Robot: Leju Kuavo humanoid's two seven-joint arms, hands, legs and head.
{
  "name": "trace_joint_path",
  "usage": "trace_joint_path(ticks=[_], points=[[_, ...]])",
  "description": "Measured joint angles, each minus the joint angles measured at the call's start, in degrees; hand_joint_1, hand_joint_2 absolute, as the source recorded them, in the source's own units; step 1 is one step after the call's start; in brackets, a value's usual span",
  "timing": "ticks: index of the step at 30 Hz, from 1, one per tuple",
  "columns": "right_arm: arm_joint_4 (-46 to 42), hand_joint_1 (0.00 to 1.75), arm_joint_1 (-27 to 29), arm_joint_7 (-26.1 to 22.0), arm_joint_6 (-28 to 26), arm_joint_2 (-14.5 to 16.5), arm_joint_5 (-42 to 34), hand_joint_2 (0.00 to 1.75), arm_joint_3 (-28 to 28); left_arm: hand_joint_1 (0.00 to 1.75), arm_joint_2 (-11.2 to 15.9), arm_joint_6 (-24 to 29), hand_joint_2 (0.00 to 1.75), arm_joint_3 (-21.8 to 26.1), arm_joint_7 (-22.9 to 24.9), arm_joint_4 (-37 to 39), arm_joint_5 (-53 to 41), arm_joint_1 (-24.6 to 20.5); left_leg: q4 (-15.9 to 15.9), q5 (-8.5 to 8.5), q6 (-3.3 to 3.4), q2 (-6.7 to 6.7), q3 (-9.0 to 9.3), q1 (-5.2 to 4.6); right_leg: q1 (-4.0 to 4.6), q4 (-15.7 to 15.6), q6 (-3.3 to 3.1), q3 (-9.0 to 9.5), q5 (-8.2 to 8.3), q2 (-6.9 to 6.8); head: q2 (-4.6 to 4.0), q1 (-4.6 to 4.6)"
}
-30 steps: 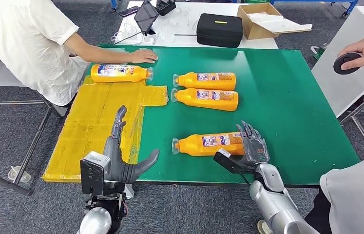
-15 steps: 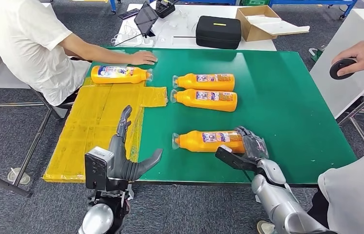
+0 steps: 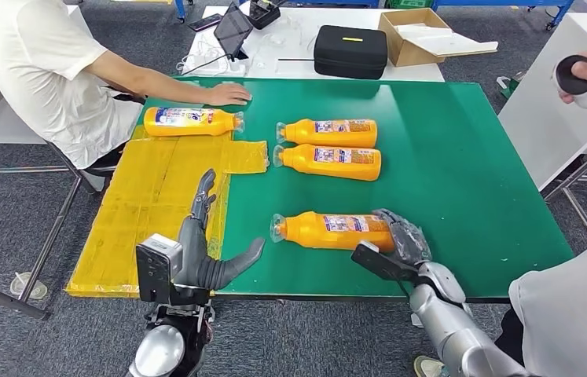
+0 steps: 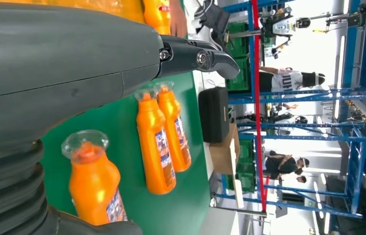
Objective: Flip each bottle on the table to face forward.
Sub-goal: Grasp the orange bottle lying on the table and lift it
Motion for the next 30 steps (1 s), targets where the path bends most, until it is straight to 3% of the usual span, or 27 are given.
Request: trace_joint_path(ticks=[4,9,15,24,30], points=[[-1.4,1.75,2.7,-6.2,1.9,1.9,-8.4,1.75,-3.2,0.0,0.2,-2.1,1.75,0.1,0.1,0.8,4.0,0.8,0.0,0.0,-0.02,0.04,-0.07,0.06,0.06,0.0,-0.02,0.06,0.0,0.02,0.0,-0.01],[-5.7,1.75,6.7,-10.2,3.9,4.2,-18.1,1.75,-6.6,0.0,0.6,-4.9,1.75,0.8,1.8,1.8,9.7,3.0,0.0,0.02,-0.04,-0.02,-0.3,0.16,0.08,0.0,-0.04,-0.08,-0.05,-0.01,0.0,-0.01],[-17.5,1.75,14.6,-12.8,5.4,7.4,-30.3,1.75,-9.1,0.0,1.7,-11.0,1.75,2.6,-1.6,0.0,19.8,8.7,0.0,0.05,-0.06,-0.07,-0.91,0.16,0.07,0.0,-0.03,-0.61,-0.06,-0.04,0.0,-0.01],[-30.0,1.75,21.2,-13.3,5.6,10.0,-36.0,1.75,-10.7,0.0,3.5,-11.4,1.75,3.6,-4.6,-4.3,18.6,11.9,0.0,0.05,-0.05,-0.17,-1.33,0.15,0.06,0.1,-0.02,-1.0,-0.07,-0.13,0.0,-0.01],[-32.4,1.75,21.7,-13.3,6.4,10.5,-37.0,1.75,-10.4,0.0,4.4,-16.5,1.75,3.3,-3.0,-4.6,20.5,11.8,0.0,0.06,-0.05,-0.16,-1.34,0.15,0.06,0.1,-0.02,-1.02,-0.06,-0.12,0.0,-0.01]])
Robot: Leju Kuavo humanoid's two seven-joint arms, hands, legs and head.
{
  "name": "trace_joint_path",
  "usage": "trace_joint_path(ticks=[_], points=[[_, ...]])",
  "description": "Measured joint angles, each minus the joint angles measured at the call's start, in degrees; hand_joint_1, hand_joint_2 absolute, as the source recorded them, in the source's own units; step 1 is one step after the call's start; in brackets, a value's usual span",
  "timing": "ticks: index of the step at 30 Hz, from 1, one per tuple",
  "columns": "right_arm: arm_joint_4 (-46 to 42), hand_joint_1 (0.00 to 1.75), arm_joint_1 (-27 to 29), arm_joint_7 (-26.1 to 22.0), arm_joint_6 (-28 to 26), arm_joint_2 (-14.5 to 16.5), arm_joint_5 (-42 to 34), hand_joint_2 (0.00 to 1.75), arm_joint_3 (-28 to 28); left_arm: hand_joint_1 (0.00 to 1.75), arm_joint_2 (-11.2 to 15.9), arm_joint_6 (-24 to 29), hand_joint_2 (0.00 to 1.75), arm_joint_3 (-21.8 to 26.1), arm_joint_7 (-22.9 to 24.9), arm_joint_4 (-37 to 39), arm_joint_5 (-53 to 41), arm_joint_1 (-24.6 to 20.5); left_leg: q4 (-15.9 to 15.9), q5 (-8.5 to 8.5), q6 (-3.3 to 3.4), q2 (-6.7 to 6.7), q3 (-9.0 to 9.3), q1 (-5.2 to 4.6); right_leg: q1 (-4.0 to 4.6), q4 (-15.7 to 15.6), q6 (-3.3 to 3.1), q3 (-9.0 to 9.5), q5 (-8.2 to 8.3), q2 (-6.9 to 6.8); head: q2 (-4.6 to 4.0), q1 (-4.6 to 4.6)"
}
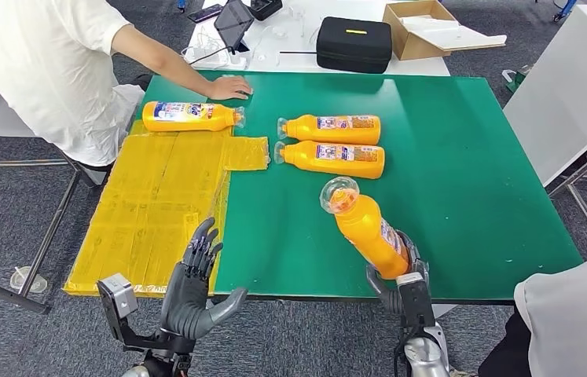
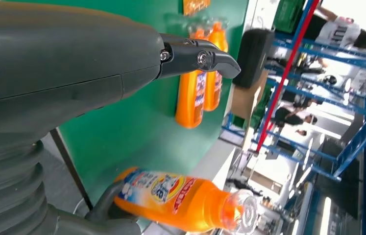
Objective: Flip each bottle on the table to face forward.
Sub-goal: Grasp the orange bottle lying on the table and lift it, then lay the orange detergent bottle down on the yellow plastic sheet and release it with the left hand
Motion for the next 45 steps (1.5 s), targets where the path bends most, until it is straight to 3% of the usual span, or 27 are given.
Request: trace_joint_path(ticks=[8,13,29,35,45], points=[[-0.1,1.75,-2.8,0.8,4.3,1.0,4.6,1.75,9.2,0.0,-0.9,-1.4,1.75,-1.6,6.0,6.7,-1.8,-4.8,0.0,0.09,-0.03,0.02,-0.01,0.01,0.01,0.0,-0.02,-0.04,0.03,0.01,0.0,0.0],[-0.1,1.75,-4.2,1.6,4.5,1.4,5.3,1.75,14.4,0.0,-1.7,-1.4,1.75,-2.9,6.1,10.6,-2.9,-6.4,0.0,0.1,-0.03,0.0,-0.05,0.01,0.0,0.0,-0.01,-0.04,0.02,-0.01,0.0,0.0],[1.0,1.75,-6.3,1.8,5.7,1.0,4.7,1.75,21.0,0.0,-3.5,2.5,1.75,-4.8,4.6,16.0,-8.1,-11.0,0.0,0.11,-0.04,0.0,-0.2,0.0,0.0,0.0,0.0,-0.2,0.03,-0.01,0.0,0.0],[3.3,1.75,-7.5,1.2,6.5,1.3,2.8,1.75,22.8,0.0,-5.1,2.8,1.75,-4.7,2.5,14.9,-3.0,-12.2,0.0,0.11,-0.03,-0.01,-0.24,0.0,0.0,0.0,0.0,-0.22,0.03,-0.02,0.0,0.01],[7.6,1.74,-8.9,0.1,4.0,2.5,2.3,1.75,23.7,0.0,-6.1,0.9,1.75,-4.7,4.0,11.1,7.7,-12.5,0.0,0.11,-0.04,0.0,-0.26,0.01,0.0,0.0,0.0,-0.25,0.03,-0.02,0.0,0.01]])
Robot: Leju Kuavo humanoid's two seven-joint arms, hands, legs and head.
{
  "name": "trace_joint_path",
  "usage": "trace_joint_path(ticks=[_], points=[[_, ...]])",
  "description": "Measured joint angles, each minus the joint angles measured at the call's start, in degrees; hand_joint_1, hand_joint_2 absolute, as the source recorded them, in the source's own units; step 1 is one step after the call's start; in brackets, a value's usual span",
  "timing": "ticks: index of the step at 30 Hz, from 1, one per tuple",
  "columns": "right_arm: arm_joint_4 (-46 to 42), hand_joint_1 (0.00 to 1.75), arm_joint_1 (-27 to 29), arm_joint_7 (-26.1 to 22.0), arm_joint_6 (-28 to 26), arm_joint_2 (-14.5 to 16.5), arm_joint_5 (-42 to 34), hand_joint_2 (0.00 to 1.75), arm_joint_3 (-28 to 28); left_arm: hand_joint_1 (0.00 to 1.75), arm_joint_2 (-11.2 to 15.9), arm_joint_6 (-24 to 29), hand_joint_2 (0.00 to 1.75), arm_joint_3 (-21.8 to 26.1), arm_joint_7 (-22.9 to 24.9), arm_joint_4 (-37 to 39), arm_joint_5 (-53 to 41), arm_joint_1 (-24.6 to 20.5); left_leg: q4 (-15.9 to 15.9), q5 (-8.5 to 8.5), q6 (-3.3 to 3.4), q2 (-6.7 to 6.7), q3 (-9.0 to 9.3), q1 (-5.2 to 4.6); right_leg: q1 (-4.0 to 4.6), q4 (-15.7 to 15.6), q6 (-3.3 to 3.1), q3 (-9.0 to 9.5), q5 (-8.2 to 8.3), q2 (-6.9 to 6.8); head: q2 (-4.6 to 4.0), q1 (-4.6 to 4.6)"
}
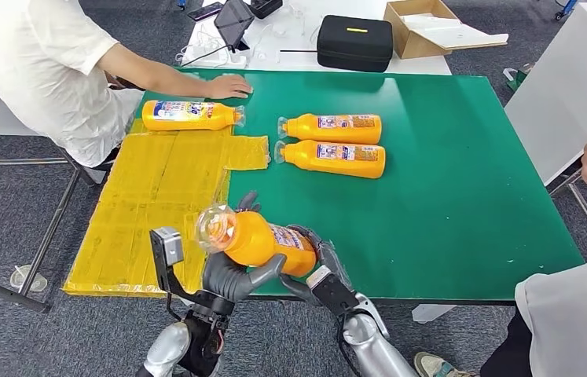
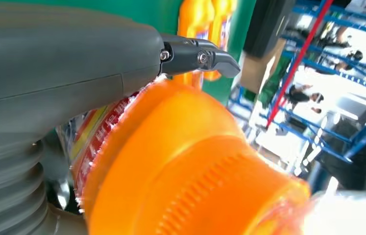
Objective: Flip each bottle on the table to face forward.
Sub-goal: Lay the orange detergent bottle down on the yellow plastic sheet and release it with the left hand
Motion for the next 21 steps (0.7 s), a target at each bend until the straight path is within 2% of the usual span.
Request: trace_joint_path(ticks=[4,5,8,9,20,21], points=[[1.4,1.75,-0.4,-0.1,-1.6,0.5,-1.3,1.75,0.1,0.0,0.1,-4.3,1.75,-0.1,3.0,-1.7,6.5,0.0,0.0,0.0,0.0,0.0,-0.02,0.0,0.0,0.0,0.0,0.0,0.0,0.0,0.0,-0.01],[1.8,1.75,-0.6,-0.2,-2.0,0.5,-1.6,1.75,0.1,0.22,0.2,-4.9,1.75,-0.2,3.3,-2.0,6.9,0.0,0.0,0.0,0.0,0.0,-0.02,0.0,0.0,0.0,0.0,0.0,0.0,0.0,0.0,-0.01],[2.8,1.75,-1.2,-0.2,-3.0,0.7,-1.9,1.75,0.4,1.53,0.5,-4.3,1.75,-0.8,3.3,-2.2,5.2,-0.2,0.0,0.0,0.0,-0.01,-0.02,-0.01,-0.01,0.0,0.0,-0.01,0.0,0.0,0.0,-0.01],[3.2,1.75,-1.4,-0.2,-3.3,0.8,-1.8,1.75,0.5,1.75,0.5,-3.7,1.75,-1.1,3.1,-2.1,4.2,-0.3,0.0,0.0,0.0,-0.01,-0.02,-0.01,-0.01,0.0,0.0,-0.01,0.0,-0.01,0.0,0.0],[6.0,1.75,-3.7,-0.1,-4.3,1.4,-1.0,1.75,1.5,1.75,0.3,0.7,1.75,-3.3,1.1,1.6,-0.8,-3.4,0.0,0.02,-0.01,0.0,-0.02,0.0,0.0,0.0,0.0,-0.01,0.01,0.0,0.0,0.0],[6.2,1.75,-3.8,-0.1,-4.3,1.4,-1.0,1.75,1.5,1.63,0.3,0.8,1.75,-3.4,1.1,1.9,-0.9,-3.6,0.0,0.02,-0.01,0.0,-0.02,0.0,0.0,0.0,0.0,-0.01,0.01,0.0,0.0,0.0]])
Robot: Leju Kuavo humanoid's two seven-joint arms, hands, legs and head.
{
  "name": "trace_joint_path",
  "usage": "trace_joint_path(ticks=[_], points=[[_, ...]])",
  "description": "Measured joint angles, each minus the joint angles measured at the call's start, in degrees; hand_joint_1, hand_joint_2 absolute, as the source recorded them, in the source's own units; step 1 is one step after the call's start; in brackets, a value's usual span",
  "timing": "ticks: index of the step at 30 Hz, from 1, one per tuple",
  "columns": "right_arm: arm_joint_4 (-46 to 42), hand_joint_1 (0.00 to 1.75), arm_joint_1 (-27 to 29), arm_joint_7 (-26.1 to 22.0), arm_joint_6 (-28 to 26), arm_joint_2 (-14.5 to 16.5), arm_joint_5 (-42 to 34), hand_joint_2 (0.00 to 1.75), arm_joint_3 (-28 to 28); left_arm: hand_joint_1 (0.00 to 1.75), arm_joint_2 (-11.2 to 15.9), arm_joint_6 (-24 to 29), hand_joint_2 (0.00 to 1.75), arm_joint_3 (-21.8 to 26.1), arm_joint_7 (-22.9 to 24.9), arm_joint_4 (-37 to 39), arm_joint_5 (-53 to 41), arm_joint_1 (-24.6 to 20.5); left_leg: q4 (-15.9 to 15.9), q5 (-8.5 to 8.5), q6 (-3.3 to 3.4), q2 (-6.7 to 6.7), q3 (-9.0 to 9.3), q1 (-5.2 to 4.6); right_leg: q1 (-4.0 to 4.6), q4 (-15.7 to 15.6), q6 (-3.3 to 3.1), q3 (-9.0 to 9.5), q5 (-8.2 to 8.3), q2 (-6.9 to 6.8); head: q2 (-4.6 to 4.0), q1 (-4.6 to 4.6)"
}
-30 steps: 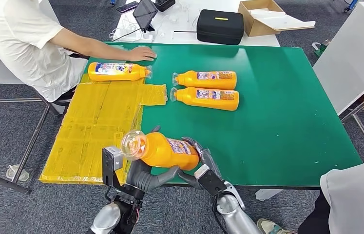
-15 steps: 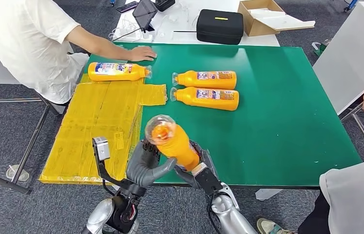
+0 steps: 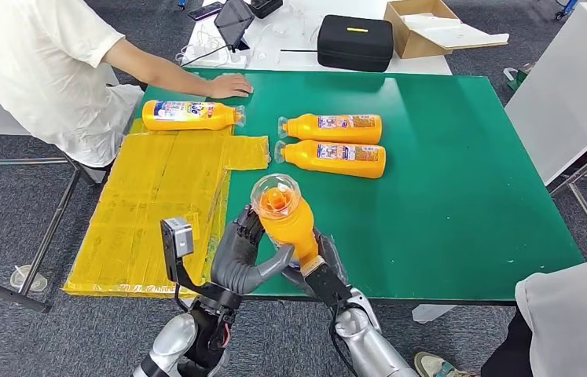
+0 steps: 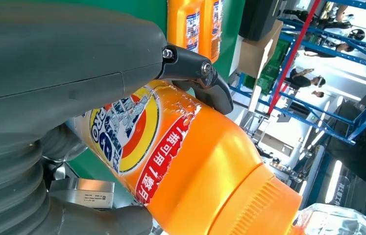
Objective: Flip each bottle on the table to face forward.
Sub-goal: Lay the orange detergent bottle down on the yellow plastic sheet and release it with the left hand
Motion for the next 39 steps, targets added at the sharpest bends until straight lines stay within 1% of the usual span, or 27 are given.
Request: trace_joint_path(ticks=[3,4,8,10,12,18,22,29,39], points=[[0.4,1.75,-0.2,0.0,0.0,0.1,0.0,1.75,0.0,0.32,0.0,0.3,1.75,-0.2,-0.3,0.5,-0.5,-0.3,0.0,0.0,0.0,0.0,-0.01,0.0,0.0,0.0,0.0,0.0,0.0,0.0,0.0,-0.01],[0.6,1.75,-0.2,0.0,0.0,0.1,0.0,1.75,0.0,0.0,0.0,0.8,1.75,-0.4,-0.7,0.7,-1.2,-0.4,0.0,0.0,0.0,0.0,-0.01,0.0,0.0,0.0,0.0,-0.01,0.0,0.0,0.0,-0.01],[0.7,1.75,-0.4,0.5,0.1,0.3,0.5,1.75,0.7,0.0,-0.1,6.2,1.75,-1.6,-4.8,0.9,-8.8,-0.5,0.0,0.0,0.0,0.01,-0.01,0.0,0.0,0.0,0.0,-0.03,0.0,0.01,0.0,0.0],[0.7,1.75,-0.4,1.0,0.2,0.3,0.7,1.75,1.1,0.0,-0.1,7.3,0.87,-2.1,-5.6,0.9,-10.9,-0.6,0.0,0.0,0.0,-0.03,-0.01,0.0,0.0,0.0,0.0,-0.02,0.0,-0.04,0.0,0.0],[0.7,1.75,-0.4,1.5,0.1,0.3,0.9,1.75,1.3,0.0,0.0,7.0,0.0,-2.4,-5.0,0.9,-10.8,-0.6,0.0,0.0,0.0,-0.07,-0.02,0.0,0.0,0.0,0.0,-0.02,0.0,-0.06,0.0,0.0],[0.7,1.75,0.0,2.4,-0.3,0.2,1.1,1.75,1.4,0.0,0.2,5.7,0.0,-2.5,-1.3,0.8,-8.6,-0.6,0.0,0.0,0.0,-0.09,-0.03,0.0,0.0,0.0,0.0,-0.01,0.0,-0.07,0.0,0.0],[0.7,1.75,0.2,2.5,-0.5,0.1,1.2,1.75,1.4,0.0,0.4,5.4,1.75,-2.5,-0.6,0.7,-8.3,-0.6,0.0,0.0,0.0,-0.09,-0.03,0.0,0.0,0.0,0.0,-0.02,0.0,-0.07,0.0,0.0],[0.7,1.75,0.1,3.4,-2.5,0.2,3.7,1.75,2.0,0.0,0.4,5.3,1.75,-1.9,2.2,1.4,-4.9,-1.5,0.0,0.01,0.0,-0.09,-0.04,0.0,0.0,0.0,0.0,-0.02,0.0,-0.07,0.0,0.01],[0.8,1.75,-0.3,3.9,-2.5,0.3,3.9,1.75,2.6,0.0,0.0,6.0,1.75,-1.8,1.8,3.2,-5.5,-2.6,0.0,0.02,0.01,-0.14,-0.05,0.0,0.0,0.0,0.0,-0.01,0.0,-0.07,0.0,-0.01]])
